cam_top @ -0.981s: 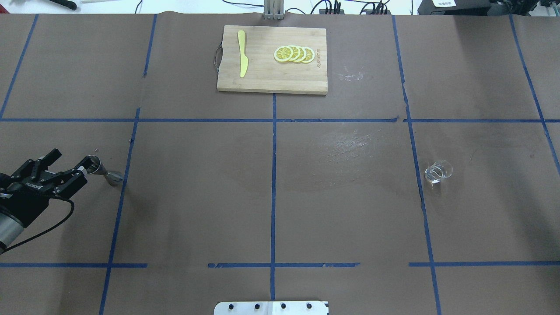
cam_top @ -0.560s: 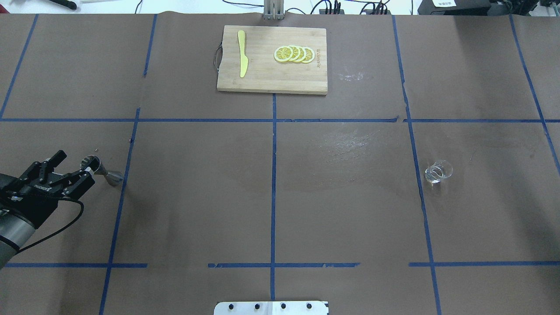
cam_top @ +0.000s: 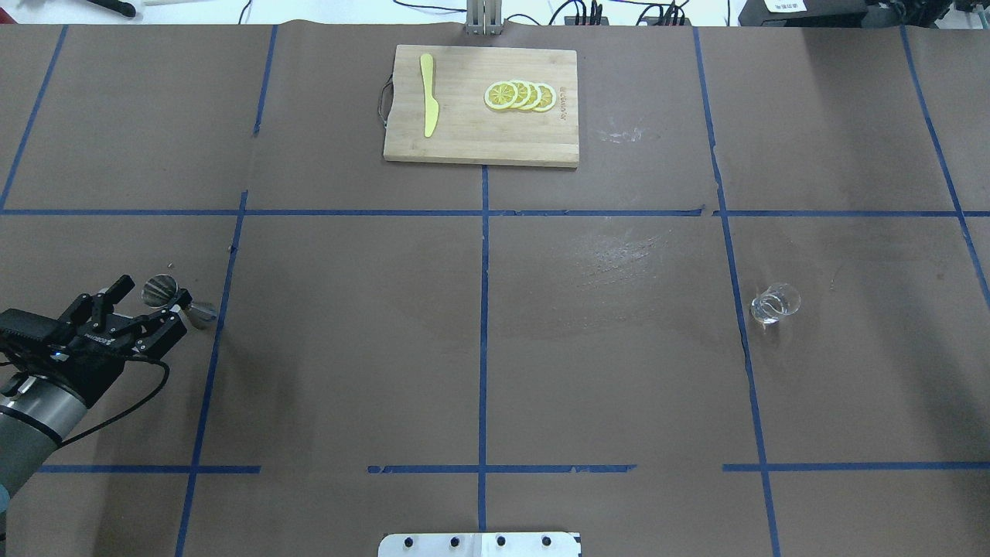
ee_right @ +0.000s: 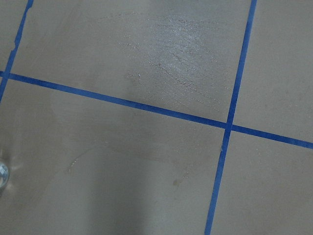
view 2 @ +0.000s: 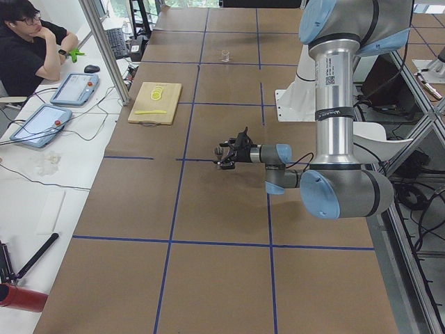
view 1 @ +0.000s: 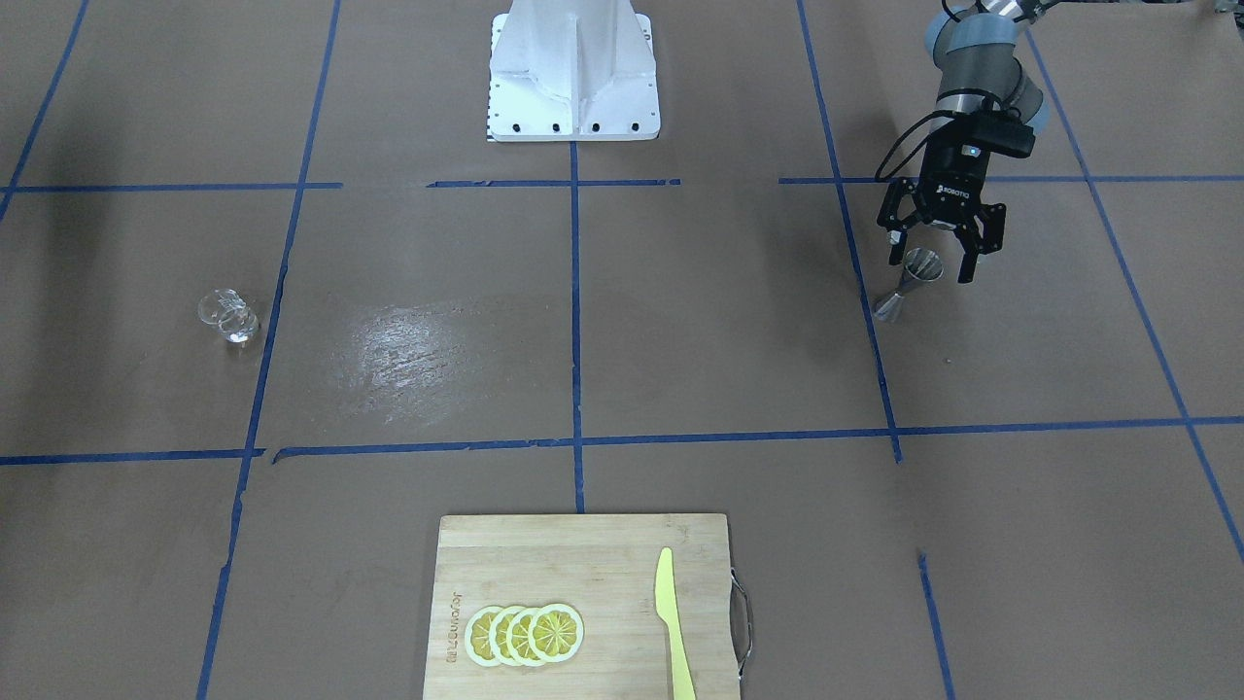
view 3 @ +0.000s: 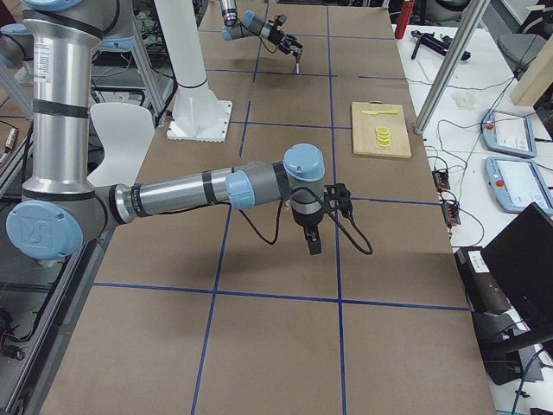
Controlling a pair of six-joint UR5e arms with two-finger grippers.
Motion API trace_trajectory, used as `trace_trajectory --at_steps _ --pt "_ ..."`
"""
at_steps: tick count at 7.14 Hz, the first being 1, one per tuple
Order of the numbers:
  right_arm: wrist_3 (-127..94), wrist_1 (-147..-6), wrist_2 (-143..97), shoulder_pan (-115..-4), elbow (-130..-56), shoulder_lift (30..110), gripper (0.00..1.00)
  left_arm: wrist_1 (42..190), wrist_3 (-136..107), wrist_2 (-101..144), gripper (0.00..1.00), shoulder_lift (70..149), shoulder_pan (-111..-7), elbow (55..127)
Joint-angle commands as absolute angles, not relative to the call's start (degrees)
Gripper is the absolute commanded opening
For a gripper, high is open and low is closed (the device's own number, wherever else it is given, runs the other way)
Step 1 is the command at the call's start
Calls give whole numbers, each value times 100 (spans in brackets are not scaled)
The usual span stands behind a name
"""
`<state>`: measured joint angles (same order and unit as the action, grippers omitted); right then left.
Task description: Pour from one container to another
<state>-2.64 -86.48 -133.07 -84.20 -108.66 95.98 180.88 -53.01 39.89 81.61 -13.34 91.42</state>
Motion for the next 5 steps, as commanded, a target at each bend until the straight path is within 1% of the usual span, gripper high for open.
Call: trace_trajectory --at_steps 1,3,4,5 --pt "-264 -8648 -13307 -8420 -10863 9598 100 18062 -5300 3999 100 8191 -1249 9027" --pt "-264 -8640 -13307 -8420 -10863 9598 100 18062 -5309 3990 94 8410 -1230 8747" --pt "-264 -8648 -13307 -8420 -10863 9598 100 18044 -5300 3999 89 8472 -1222 8676" --pt "-264 -8648 -13307 -8420 -10863 9598 100 18053 -5300 3999 86 8507 -1222 8579"
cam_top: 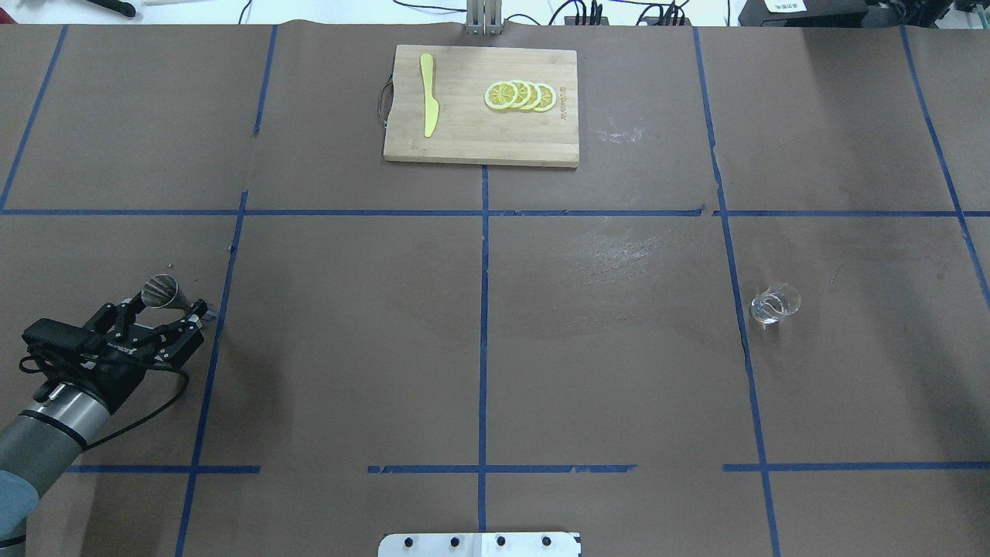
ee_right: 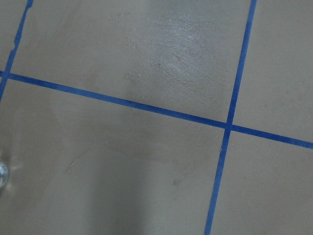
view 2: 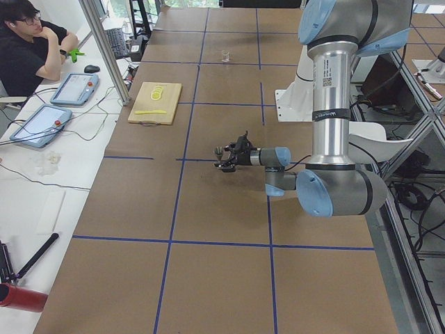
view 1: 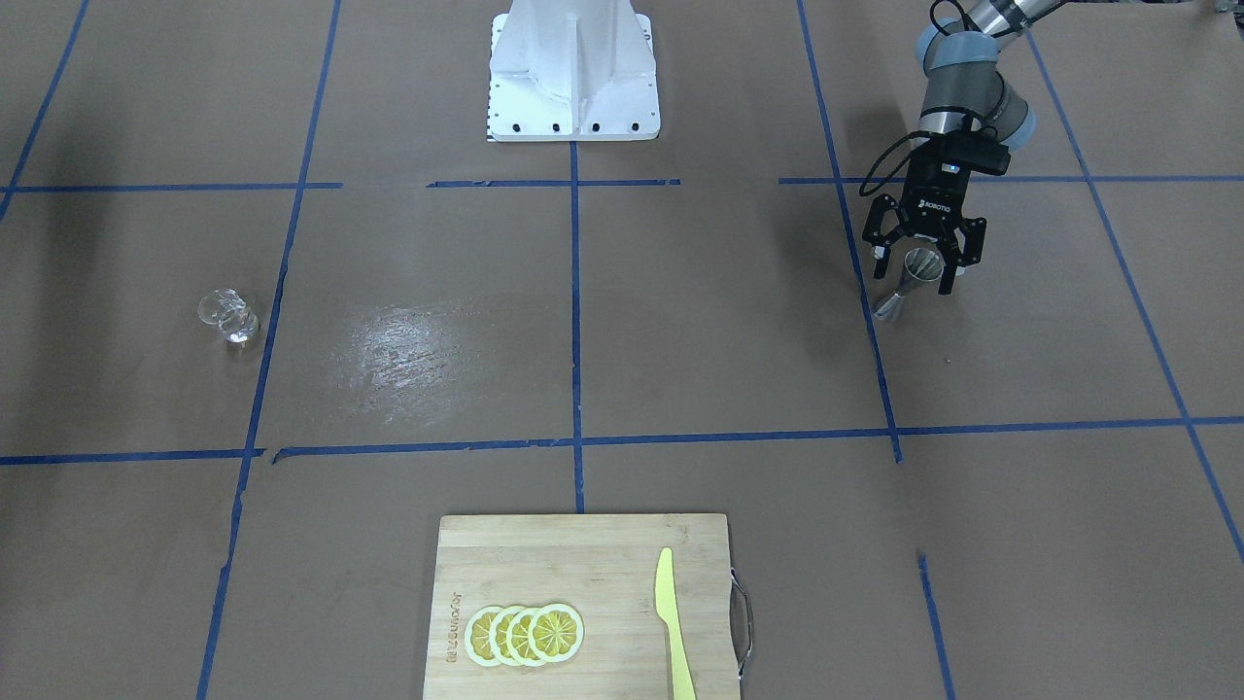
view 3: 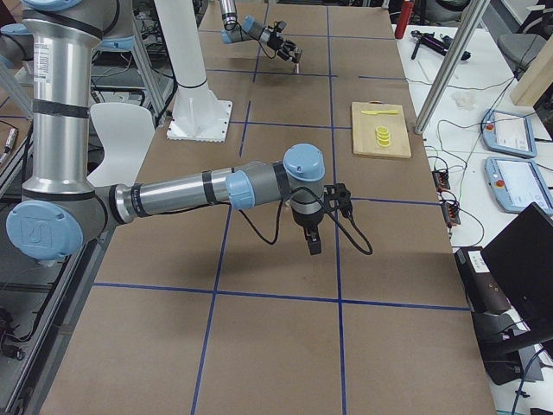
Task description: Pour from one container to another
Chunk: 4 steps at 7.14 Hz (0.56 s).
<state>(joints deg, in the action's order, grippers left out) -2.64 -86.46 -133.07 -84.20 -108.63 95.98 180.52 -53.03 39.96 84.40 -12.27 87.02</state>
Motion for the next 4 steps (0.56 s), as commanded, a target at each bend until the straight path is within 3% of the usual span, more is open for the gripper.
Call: trace_trajectory --at_steps 1,4 --pt "-264 -8648 -13307 -8420 -10863 9598 100 18044 -5291 3999 82 8508 -1204 8561" --pt "-264 -8648 -13307 -8420 -10863 9598 100 18053 -5300 4008 49 8517 -1204 8561"
